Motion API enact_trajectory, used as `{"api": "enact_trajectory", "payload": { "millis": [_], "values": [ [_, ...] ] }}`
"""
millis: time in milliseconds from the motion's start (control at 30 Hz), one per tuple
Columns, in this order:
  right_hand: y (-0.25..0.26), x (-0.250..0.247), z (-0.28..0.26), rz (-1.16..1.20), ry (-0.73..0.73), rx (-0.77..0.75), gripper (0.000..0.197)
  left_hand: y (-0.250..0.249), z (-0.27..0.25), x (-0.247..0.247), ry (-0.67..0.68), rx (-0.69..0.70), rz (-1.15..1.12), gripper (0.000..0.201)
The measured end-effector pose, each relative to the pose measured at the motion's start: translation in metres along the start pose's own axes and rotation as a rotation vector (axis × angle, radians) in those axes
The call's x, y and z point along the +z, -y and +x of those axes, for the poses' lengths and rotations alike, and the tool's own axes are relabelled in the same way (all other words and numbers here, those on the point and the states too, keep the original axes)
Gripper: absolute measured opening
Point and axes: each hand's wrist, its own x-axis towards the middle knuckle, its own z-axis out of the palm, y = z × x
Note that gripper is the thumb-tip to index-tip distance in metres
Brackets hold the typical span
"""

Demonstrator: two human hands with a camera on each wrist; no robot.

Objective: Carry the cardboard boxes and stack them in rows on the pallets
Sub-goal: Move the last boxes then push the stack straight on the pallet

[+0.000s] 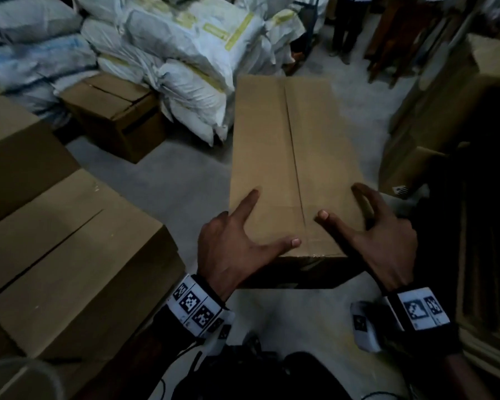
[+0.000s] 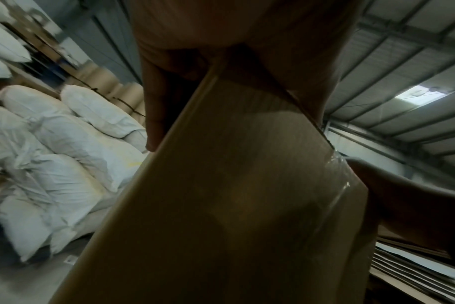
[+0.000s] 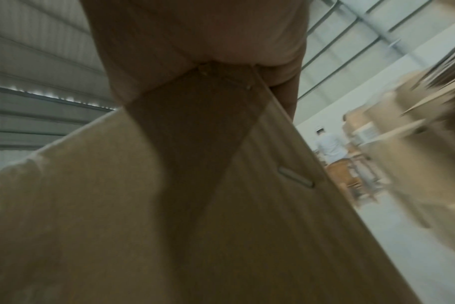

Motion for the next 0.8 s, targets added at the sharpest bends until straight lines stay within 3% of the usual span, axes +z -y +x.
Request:
{"api": "enact_trajectory", "payload": {
  "millis": [433,633,800],
  "values": [
    [0.048,0.092,0.299,-0.021,0.187,-0.336,0.101,-0.015,0.228,0.016,-0.209,-0.25,0.073,0.116],
    [0.107,0.138,0.442,-0.017,0.356,-0.514,0.103,-0.027,0.334,0.009,-0.338,-0.448,0.105,0.119],
    [0.173,0.179,0.516,-0.014,0.477,-0.693,0.098,-0.022,0.388,-0.004,-0.46,-0.624,0.089,0.12]
  ]
}}
